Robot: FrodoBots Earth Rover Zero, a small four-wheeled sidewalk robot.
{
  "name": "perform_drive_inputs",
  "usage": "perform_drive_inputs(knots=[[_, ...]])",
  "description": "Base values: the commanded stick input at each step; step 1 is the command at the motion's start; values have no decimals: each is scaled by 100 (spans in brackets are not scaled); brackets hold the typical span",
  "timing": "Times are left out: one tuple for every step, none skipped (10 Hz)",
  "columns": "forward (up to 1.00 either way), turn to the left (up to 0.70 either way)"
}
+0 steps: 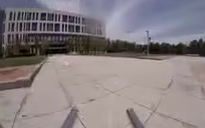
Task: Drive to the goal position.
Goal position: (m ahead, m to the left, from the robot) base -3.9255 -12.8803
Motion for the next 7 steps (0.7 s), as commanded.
perform_drive_inputs(knots=[[100, 4], [100, 3], [100, 3], [100, 3], [100, 4], [100, 5], [100, 14]])
